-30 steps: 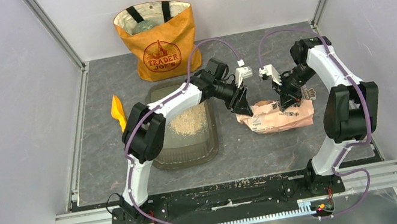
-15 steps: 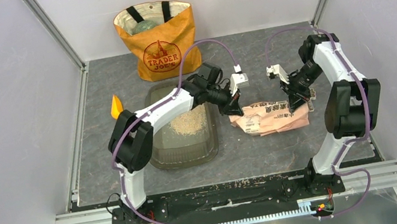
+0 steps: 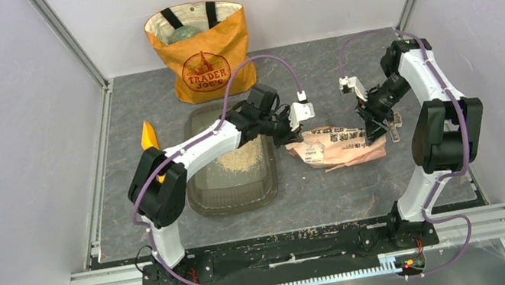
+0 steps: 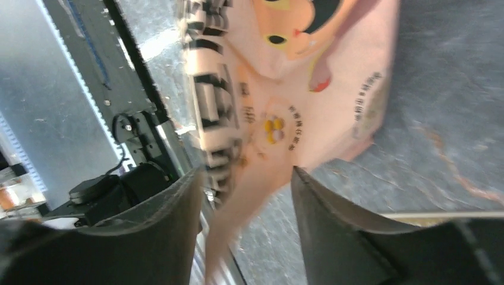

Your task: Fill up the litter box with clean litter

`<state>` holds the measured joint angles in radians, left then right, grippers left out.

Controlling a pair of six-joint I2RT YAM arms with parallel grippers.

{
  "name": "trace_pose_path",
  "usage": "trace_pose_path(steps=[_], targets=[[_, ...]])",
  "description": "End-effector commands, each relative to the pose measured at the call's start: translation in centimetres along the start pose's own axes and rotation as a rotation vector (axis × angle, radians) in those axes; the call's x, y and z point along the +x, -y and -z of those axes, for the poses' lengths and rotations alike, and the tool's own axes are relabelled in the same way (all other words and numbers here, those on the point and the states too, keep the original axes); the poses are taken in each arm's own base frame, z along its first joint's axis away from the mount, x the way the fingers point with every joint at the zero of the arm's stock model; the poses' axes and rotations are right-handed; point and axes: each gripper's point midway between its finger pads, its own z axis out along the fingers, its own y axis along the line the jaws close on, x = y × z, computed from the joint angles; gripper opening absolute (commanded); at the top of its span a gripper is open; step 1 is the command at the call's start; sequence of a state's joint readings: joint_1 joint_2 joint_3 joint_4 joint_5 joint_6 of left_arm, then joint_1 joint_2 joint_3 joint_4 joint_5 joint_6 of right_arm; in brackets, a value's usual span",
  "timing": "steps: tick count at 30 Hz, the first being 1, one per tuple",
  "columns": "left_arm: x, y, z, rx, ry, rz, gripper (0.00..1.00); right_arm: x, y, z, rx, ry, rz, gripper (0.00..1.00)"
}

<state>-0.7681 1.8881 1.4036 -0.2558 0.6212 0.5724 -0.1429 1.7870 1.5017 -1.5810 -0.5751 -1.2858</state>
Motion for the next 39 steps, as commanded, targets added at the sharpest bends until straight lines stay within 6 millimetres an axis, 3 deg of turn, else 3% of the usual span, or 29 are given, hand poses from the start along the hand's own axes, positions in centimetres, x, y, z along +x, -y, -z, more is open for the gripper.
trace_pose_path(steps=[1,4,7,11,13,15,17,21,27,32,39], targets=[[-1.4,-3.1,2.0,-0.11,-0.034,-0.018,0.25,-2.7,-0.6,4.2,0.067,0.088,-0.032,0.65],[-2.2,-3.2,2.1,-0.109,-0.022,0.007,0.41,-5.1,-0.7,7.1,0.101,0.217,-0.121,0.67],[-2.4,-3.2,2.4,-0.114,-0.019,0.006,0.53,-5.3,-0.1,9.4,0.164,0.292,-0.191,0.7],[-2.7,-3.1,2.5,-0.113,-0.009,0.008,0.62,-2.1,2.8,10.4,0.258,0.282,-0.377,0.67],[-3.2,-3.3,2.7,-0.128,0.004,0.016,0.73,0.3,5.1,10.5,0.346,0.266,-0.502,0.67],[-4.1,-3.6,3.1,-0.148,0.023,0.019,0.75,2.6,7.4,10.5,0.445,0.253,-0.595,0.67],[-5.2,-4.0,3.8,-0.179,0.048,0.021,0.76,5.2,9.3,10.1,0.557,0.197,-0.686,0.67],[-7.4,-4.4,5.1,-0.21,0.092,0.014,0.78,7.4,11.2,9.2,0.619,0.158,-0.766,0.63],[-9.6,-4.5,6.6,-0.235,0.141,0.006,0.79,8.7,14.1,7.6,0.554,0.167,-0.885,0.56],[-10.7,-4.4,7.6,-0.255,0.163,0.008,0.79,8.6,15.8,5.0,0.442,0.209,-0.948,0.52],[-12.0,-3.8,9.2,-0.27,0.192,0.008,0.81,10.0,18.3,3.1,0.444,0.2,-0.96,0.49]])
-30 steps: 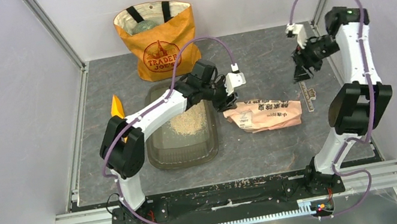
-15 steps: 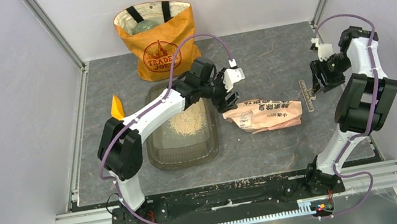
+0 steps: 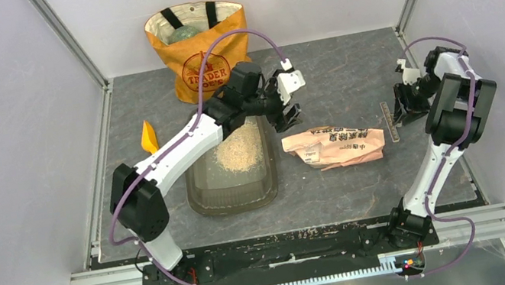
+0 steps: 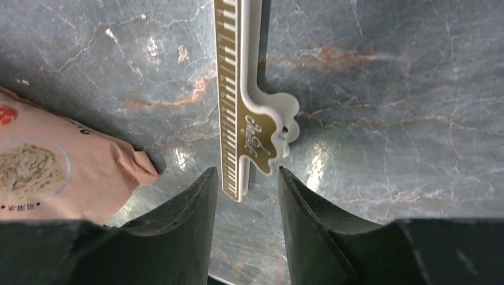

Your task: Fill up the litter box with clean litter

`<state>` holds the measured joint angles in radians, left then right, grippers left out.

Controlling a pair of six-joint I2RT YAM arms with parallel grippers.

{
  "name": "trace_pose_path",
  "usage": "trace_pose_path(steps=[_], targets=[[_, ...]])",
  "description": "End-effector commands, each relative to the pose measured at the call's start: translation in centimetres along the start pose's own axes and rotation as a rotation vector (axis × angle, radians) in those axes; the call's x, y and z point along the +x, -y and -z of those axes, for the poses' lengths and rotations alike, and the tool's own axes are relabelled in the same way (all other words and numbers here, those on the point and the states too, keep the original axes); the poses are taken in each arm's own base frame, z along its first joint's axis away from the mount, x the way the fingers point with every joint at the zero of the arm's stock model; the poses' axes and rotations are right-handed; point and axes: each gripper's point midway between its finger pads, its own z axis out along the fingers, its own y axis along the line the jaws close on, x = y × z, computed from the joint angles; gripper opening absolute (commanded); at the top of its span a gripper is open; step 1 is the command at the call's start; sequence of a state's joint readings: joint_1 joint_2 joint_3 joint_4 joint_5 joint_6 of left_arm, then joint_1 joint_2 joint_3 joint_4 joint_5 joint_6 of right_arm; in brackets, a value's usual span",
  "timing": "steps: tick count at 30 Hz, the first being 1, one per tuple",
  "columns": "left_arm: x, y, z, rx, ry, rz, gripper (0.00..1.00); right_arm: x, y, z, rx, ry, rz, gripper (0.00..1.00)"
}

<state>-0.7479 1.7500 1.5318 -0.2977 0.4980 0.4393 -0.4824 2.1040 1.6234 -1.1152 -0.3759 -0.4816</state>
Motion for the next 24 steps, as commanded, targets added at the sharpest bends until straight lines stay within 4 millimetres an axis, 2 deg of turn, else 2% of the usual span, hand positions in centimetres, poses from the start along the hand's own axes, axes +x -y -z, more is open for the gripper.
trace_pose_path(steps=[1,5,7,11,12,18,22,24], targets=[[-4.0,-0.7,2.3,-0.052,0.089,-0.009,0.81,-2.2,0.7,-0.3,-0.007,0.066,-0.008,0.47],[-3.5,-0.7,2.4,-0.066,0.076,0.0,0.81,-2.7,0.1,-0.6,-0.045,0.08,-0.019,0.39],[-3.3,-0.7,2.4,-0.067,0.073,0.005,0.81,-2.7,0.0,-0.6,-0.052,0.081,-0.02,0.32],[-3.3,-0.9,2.2,-0.081,0.075,0.028,0.81,-2.8,-0.3,0.4,-0.048,0.098,0.015,0.03],[-3.4,-1.0,2.2,-0.084,0.078,0.039,0.81,-3.1,-0.4,1.0,-0.038,0.115,0.034,0.0],[-4.4,-1.2,1.9,-0.072,0.097,0.065,0.83,-6.1,-1.8,6.2,-0.016,0.245,0.142,0.0],[-5.5,-1.7,1.7,-0.069,0.107,0.098,0.86,-7.2,-3.7,10.4,-0.009,0.323,0.25,0.0],[-6.3,-2.0,1.9,-0.05,0.119,0.128,0.88,-7.4,-5.4,12.7,-0.023,0.362,0.326,0.0]])
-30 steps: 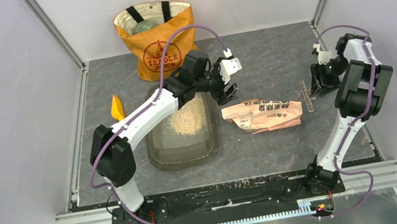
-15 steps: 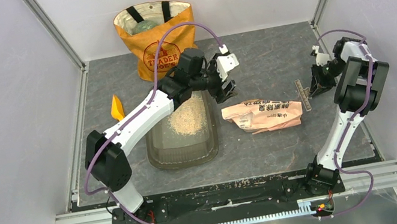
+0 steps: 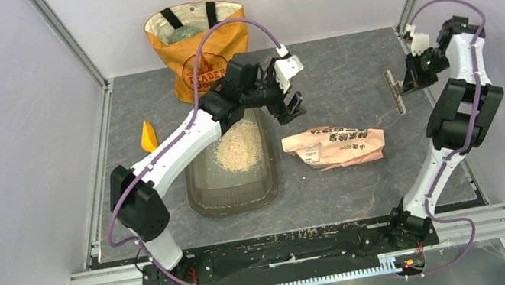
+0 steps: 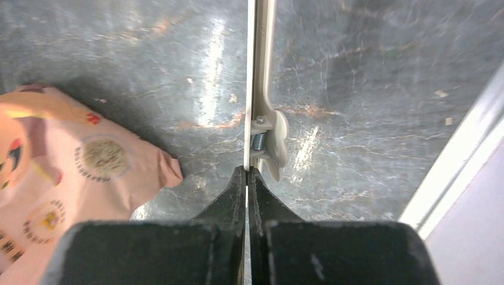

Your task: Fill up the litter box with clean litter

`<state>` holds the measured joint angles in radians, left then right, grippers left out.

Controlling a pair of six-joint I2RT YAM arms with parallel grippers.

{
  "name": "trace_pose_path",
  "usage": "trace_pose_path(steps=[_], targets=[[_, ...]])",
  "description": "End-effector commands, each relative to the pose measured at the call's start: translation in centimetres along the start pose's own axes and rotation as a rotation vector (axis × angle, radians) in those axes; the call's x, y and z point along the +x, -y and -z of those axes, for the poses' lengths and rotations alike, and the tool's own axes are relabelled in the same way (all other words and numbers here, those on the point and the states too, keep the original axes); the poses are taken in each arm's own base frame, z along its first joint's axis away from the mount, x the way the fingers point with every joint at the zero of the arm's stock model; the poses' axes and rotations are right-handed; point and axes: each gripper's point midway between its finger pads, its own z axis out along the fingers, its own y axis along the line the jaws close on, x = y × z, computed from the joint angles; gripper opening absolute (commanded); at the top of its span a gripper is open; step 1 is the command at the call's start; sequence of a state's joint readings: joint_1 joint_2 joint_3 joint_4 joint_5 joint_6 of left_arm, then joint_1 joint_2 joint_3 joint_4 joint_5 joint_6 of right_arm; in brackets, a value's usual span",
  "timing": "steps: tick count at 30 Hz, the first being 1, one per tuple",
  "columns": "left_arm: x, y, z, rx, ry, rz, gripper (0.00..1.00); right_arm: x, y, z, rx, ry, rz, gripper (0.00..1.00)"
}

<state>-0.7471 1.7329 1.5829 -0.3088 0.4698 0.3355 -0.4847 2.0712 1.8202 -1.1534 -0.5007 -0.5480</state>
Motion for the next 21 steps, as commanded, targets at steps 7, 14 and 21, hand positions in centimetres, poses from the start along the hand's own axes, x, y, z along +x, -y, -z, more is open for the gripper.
trace_pose_path(steps=[7,14,21], targets=[[-7.2,-1.1,1.4,0.169,0.165,0.088,0.9,-5.1,-14.7,12.5,-0.153,0.257,0.525,0.0],[-6.0,0.2,2.3,0.29,0.108,-0.023,0.91,-2.0,-25.2,13.7,-0.292,0.256,0.835,0.0],[-4.4,2.6,2.2,0.384,0.068,0.027,0.88,-0.2,-29.1,13.7,-0.332,0.223,0.997,0.0]])
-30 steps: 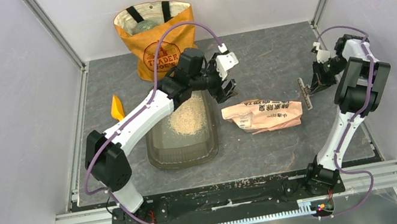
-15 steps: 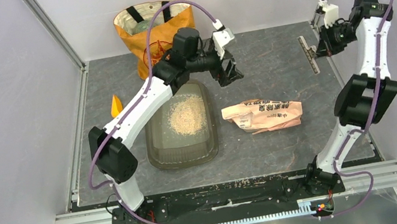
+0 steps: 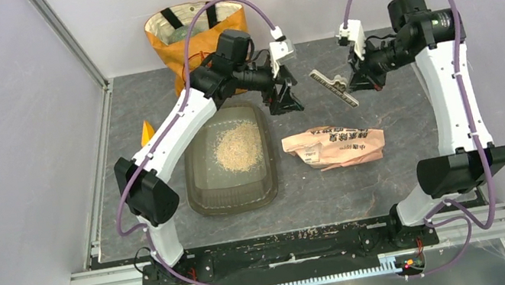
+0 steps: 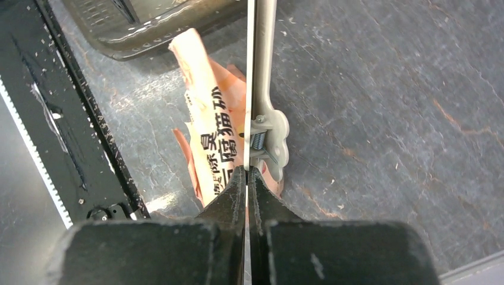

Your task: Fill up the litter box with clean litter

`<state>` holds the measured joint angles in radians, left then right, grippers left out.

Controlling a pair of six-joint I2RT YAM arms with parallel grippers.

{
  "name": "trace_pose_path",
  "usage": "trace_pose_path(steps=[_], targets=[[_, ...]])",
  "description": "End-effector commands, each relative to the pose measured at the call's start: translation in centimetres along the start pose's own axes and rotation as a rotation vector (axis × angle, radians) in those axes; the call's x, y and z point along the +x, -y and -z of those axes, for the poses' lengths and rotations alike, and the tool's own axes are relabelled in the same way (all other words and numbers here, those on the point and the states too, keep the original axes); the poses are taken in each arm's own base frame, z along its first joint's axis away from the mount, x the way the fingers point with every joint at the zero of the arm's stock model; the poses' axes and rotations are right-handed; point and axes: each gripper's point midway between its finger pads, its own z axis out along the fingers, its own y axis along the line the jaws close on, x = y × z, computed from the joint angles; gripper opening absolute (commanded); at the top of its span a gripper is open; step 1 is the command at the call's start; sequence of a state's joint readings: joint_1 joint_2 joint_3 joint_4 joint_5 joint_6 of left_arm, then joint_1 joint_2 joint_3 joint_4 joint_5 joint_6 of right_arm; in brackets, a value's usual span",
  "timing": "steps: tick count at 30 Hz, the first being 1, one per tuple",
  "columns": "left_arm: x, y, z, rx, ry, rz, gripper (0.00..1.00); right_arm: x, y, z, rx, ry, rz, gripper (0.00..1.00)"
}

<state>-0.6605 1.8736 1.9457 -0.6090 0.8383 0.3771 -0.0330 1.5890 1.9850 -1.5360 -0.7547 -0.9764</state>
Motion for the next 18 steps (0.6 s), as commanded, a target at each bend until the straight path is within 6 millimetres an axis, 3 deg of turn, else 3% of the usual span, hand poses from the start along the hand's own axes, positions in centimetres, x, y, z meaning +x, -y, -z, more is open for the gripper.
trace_pose_path(steps=[1,14,18], targets=[[0.3,2.1,-0.5,0.107,-0.002,-0.007,0.87,-0.5,-2.2,-0.7,-0.06,-0.021,0.09,0.0],[-0.4,2.6,-1.2,0.126,0.09,-0.003,0.67,-1.3,-5.5,-2.0,-0.157,-0.049,0.196,0.0],[-0.8,2.6,-1.1,0.109,0.124,0.004,0.66,-1.1,-5.8,-2.2,-0.163,-0.064,0.231,0.0]])
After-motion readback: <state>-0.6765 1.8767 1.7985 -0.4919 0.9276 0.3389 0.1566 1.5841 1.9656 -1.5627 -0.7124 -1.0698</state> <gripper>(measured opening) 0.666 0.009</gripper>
